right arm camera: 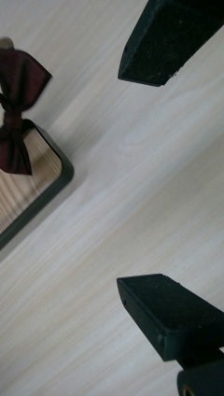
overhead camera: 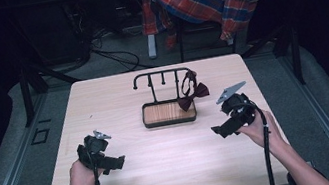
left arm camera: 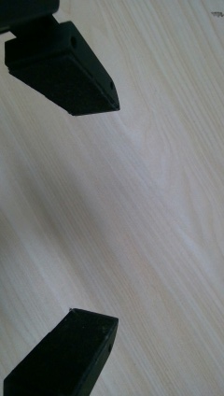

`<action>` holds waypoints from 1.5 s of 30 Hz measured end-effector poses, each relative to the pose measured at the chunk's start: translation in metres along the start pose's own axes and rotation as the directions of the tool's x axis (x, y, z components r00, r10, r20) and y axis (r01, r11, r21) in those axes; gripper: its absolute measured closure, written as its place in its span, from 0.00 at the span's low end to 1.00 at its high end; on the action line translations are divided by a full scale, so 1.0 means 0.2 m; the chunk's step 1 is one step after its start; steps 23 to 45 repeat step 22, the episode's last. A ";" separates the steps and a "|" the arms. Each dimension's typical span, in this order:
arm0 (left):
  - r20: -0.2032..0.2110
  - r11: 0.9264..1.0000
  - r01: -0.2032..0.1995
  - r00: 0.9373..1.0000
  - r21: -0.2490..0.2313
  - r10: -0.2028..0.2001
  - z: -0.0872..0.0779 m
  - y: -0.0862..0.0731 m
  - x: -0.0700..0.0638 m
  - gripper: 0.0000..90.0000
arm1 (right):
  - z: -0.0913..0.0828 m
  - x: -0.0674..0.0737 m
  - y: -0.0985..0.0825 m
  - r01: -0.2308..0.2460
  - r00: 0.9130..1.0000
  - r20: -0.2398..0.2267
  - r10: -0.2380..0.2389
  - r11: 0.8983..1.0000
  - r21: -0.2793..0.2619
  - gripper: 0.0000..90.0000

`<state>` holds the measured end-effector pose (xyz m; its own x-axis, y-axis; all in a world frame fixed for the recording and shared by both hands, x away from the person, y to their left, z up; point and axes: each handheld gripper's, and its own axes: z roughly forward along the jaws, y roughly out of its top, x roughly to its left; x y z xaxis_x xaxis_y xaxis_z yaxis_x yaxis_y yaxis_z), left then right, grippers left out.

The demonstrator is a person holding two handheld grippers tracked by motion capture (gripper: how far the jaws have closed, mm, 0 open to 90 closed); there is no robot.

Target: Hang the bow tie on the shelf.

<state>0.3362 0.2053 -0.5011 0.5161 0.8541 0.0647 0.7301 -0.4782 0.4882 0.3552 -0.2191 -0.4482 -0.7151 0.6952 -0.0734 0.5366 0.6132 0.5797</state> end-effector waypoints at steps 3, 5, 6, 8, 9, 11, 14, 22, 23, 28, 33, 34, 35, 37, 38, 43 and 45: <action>-0.001 1.000 -0.003 1.000 -0.003 0.003 0.00 0.00 0.00 0.01 | 0.02 0.02 -0.06 -0.004 1.000 -0.001 0.005 1.000 0.019 0.03; -0.001 1.000 0.000 1.000 0.000 0.000 0.00 0.00 0.00 0.01 | 0.03 0.02 -0.09 -0.009 1.000 -0.011 0.010 0.999 0.038 0.02; -0.001 1.000 -0.001 1.000 -0.002 0.001 0.00 0.00 0.00 0.01 | 0.03 0.02 -0.11 -0.020 1.000 -0.014 0.021 0.999 0.039 0.02; 0.002 1.000 -0.002 1.000 -0.005 0.002 0.00 0.00 0.00 0.01 | 0.04 0.02 -0.15 -0.035 0.999 -0.015 0.036 0.998 0.048 0.02; 0.002 1.000 -0.002 1.000 -0.004 0.002 0.00 0.00 0.00 0.01 | 0.04 0.02 -0.17 -0.045 0.999 -0.017 0.046 0.997 0.060 0.02; 0.000 1.000 -0.003 1.000 -0.002 0.003 0.00 0.00 0.00 0.01 | 0.04 0.01 -0.20 -0.062 0.998 -0.019 0.063 0.995 0.078 0.02; -0.001 1.000 -0.006 1.000 -0.002 0.006 0.00 0.00 0.00 0.01 | 0.06 0.01 -0.22 -0.066 0.998 -0.013 0.068 0.992 0.110 0.02; -0.006 1.000 -0.008 1.000 -0.003 0.008 0.00 0.00 0.00 0.01 | 0.11 0.00 -0.21 -0.040 0.999 0.003 0.040 0.987 0.154 0.03; -0.006 1.000 -0.008 1.000 -0.003 0.008 0.00 0.00 0.00 0.01 | 0.11 0.00 -0.21 -0.040 0.999 0.003 0.040 0.987 0.154 0.03; -0.006 1.000 -0.008 1.000 -0.003 0.008 0.00 0.00 0.00 0.01 | 0.11 0.00 -0.21 -0.040 0.999 0.003 0.040 0.987 0.154 0.03; -0.006 1.000 -0.008 1.000 -0.003 0.008 0.00 0.00 0.00 0.01 | 0.11 0.00 -0.21 -0.040 0.999 0.003 0.040 0.987 0.154 0.03; -0.006 1.000 -0.008 1.000 -0.003 0.008 0.00 0.00 0.00 0.01 | 0.11 0.00 -0.21 -0.040 0.999 0.003 0.040 0.987 0.154 0.03; -0.006 1.000 -0.008 1.000 -0.003 0.008 0.00 0.00 0.00 0.01 | 0.11 0.00 -0.21 -0.040 0.999 0.003 0.040 0.987 0.154 0.03; -0.006 1.000 -0.008 1.000 -0.003 0.008 0.00 0.00 0.00 0.01 | 0.11 0.00 -0.21 -0.040 0.999 0.003 0.040 0.987 0.154 0.03; -0.006 1.000 -0.008 1.000 -0.003 0.008 0.00 0.00 0.00 0.01 | 0.11 0.00 -0.21 -0.040 0.999 0.003 0.040 0.987 0.154 0.03; -0.006 1.000 -0.008 1.000 -0.003 0.008 0.00 0.00 0.00 0.01 | 0.11 0.00 -0.21 -0.040 0.999 0.003 0.040 0.987 0.154 0.03; -0.006 1.000 -0.008 1.000 -0.003 0.008 0.00 0.00 0.00 0.01 | 0.11 0.00 -0.21 -0.040 0.999 0.003 0.040 0.987 0.154 0.03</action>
